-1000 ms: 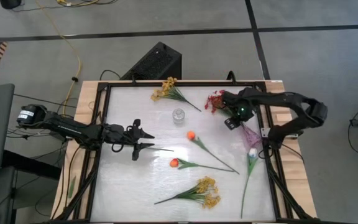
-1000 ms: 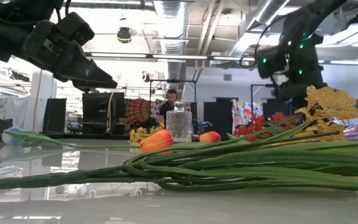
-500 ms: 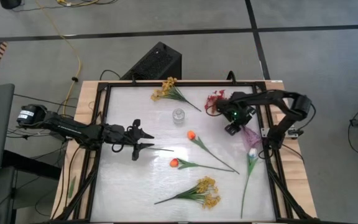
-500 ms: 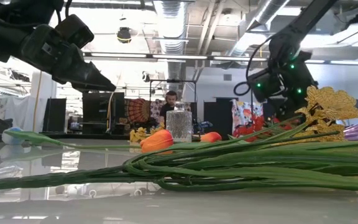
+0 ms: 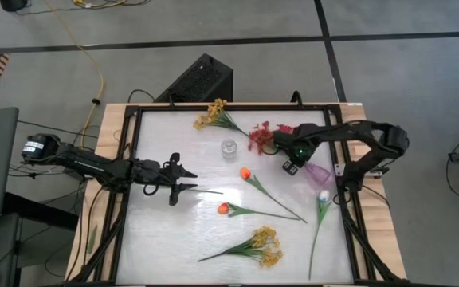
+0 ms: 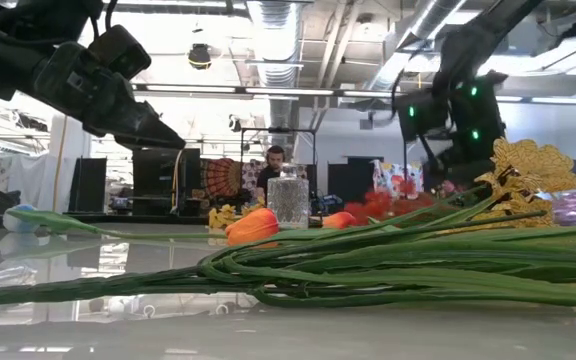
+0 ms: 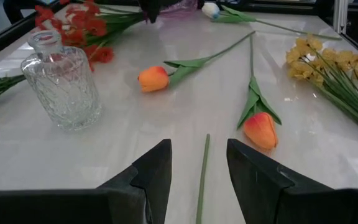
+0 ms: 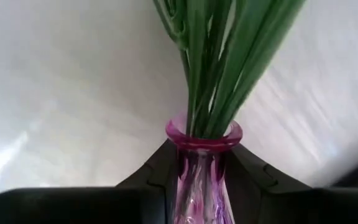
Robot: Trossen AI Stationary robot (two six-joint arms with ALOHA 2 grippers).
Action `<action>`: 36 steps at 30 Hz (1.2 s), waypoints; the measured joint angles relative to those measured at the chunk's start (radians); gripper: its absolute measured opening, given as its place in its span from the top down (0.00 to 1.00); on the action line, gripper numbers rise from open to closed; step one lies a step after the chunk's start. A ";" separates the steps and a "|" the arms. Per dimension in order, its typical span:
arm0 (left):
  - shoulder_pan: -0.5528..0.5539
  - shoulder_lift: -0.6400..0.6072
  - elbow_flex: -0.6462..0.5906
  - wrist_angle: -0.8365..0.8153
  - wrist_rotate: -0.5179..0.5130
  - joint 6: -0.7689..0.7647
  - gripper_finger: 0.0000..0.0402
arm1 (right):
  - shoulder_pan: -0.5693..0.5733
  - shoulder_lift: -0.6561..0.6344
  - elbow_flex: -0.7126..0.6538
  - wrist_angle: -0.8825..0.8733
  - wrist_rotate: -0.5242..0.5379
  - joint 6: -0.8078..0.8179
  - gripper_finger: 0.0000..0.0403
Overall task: Sort flowers into vase by color
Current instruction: Put the pink flower vase on the top right of the table upright
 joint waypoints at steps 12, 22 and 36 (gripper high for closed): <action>0.000 0.000 0.000 -0.009 0.000 -0.003 0.64 | 0.179 -0.414 -0.009 0.349 0.318 0.089 0.69; 0.000 0.000 0.000 -0.008 0.000 -0.017 0.64 | 0.268 -0.588 -0.357 1.134 0.496 -0.131 0.69; 0.000 0.000 0.000 -0.006 0.000 -0.017 0.64 | 0.139 -0.448 -0.722 1.856 0.551 -0.354 0.69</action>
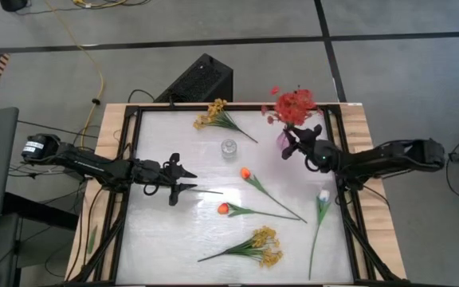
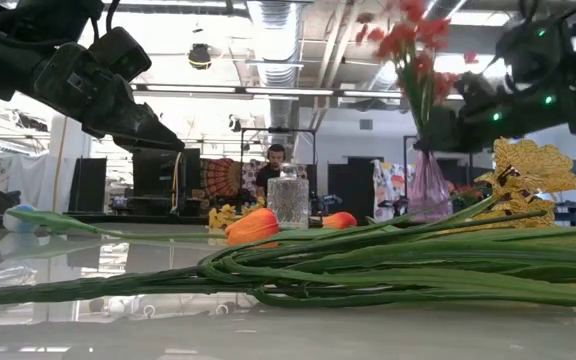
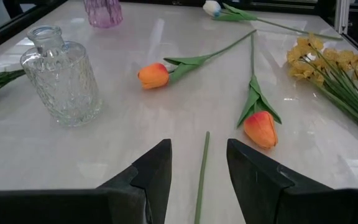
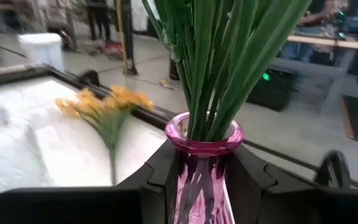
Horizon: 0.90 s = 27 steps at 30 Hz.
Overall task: Sort flowers into vase by color
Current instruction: Put the pink flower vase on the top right of the table upright, then put the top orange flower into the pink flower vase
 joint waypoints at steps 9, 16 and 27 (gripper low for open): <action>0.000 0.000 0.000 0.000 0.000 0.000 0.64 | -0.027 0.201 0.000 0.191 -0.002 0.005 0.69; 0.000 0.000 0.000 -0.015 0.000 0.000 0.64 | -0.023 0.264 0.002 0.235 -0.003 0.013 0.69; 0.000 0.000 0.000 -0.025 0.000 0.001 0.64 | -0.023 0.176 0.000 0.138 -0.013 0.001 0.14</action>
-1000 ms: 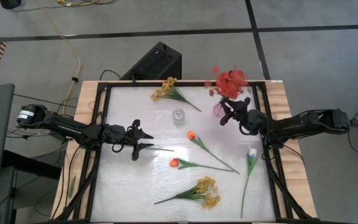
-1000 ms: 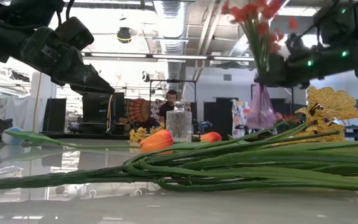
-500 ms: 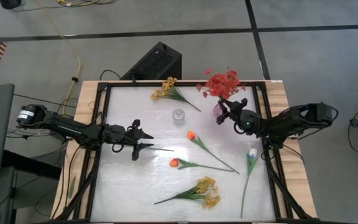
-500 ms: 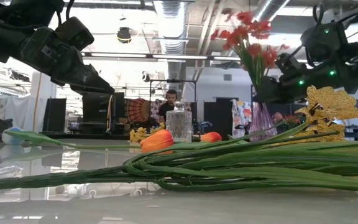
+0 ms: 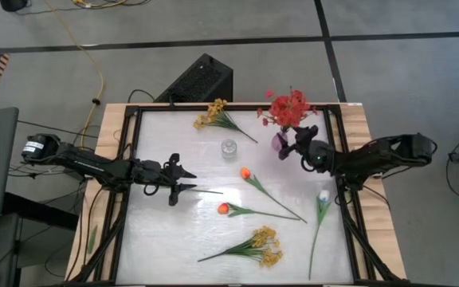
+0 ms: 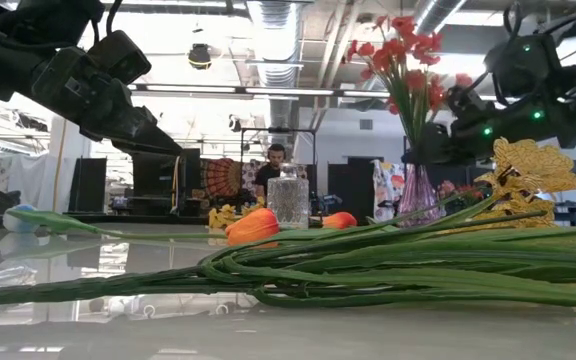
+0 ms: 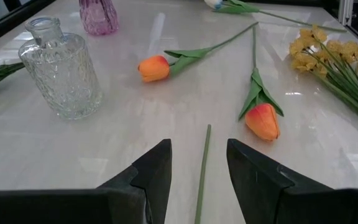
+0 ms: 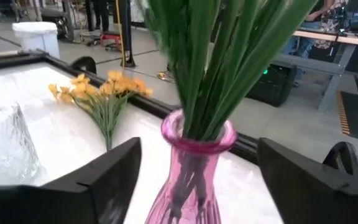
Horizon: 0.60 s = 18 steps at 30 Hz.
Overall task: Sort flowers into vase by color
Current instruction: Put the top orange flower into the pink flower vase
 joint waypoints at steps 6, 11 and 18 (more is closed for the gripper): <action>0.000 0.000 0.000 -0.009 0.000 -0.001 0.64 | 0.032 -0.152 0.024 -0.208 -0.009 -0.012 0.08; 0.000 0.000 0.000 -0.028 0.000 0.001 0.64 | 0.070 -0.316 0.174 -0.774 -0.017 0.080 0.09; 0.000 0.000 0.000 -0.029 0.000 0.005 0.64 | 0.072 -0.375 0.473 -1.500 -0.224 0.315 0.09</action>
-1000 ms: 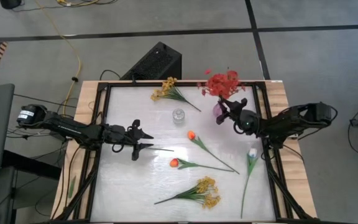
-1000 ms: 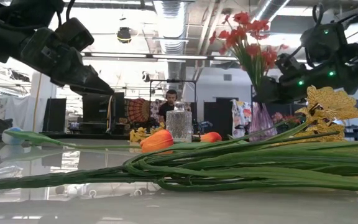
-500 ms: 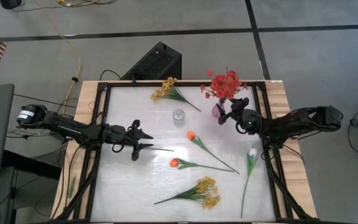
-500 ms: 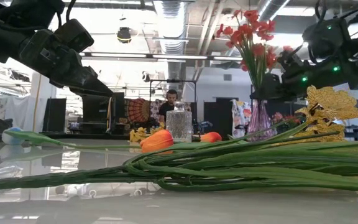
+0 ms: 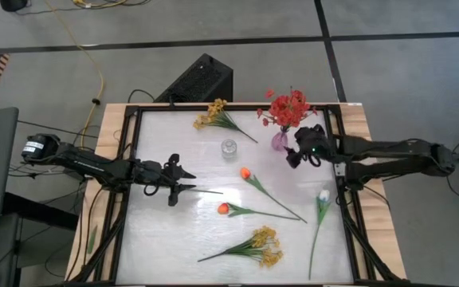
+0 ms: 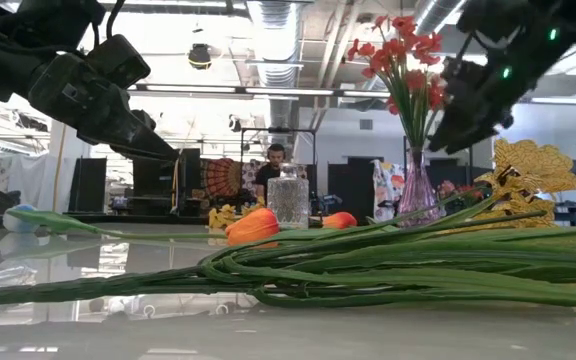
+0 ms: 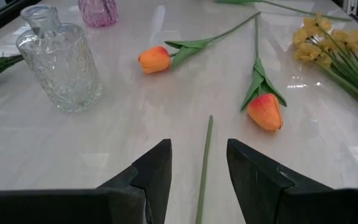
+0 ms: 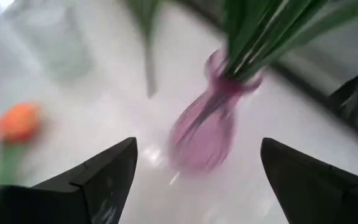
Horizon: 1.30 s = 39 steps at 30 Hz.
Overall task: Sort flowers into vase by color
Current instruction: Put the top orange flower into the pink flower vase
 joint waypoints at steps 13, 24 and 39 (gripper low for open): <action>0.000 0.000 0.000 0.001 0.000 -0.005 0.64 | 0.348 0.328 0.241 -0.154 -0.364 0.395 0.09; 0.000 0.000 0.000 0.001 0.000 0.011 0.64 | 0.440 0.764 0.375 -0.170 -0.254 0.461 0.11; 0.000 0.000 0.000 0.017 0.003 0.011 0.64 | 0.422 0.863 0.379 -0.172 -0.398 0.522 0.91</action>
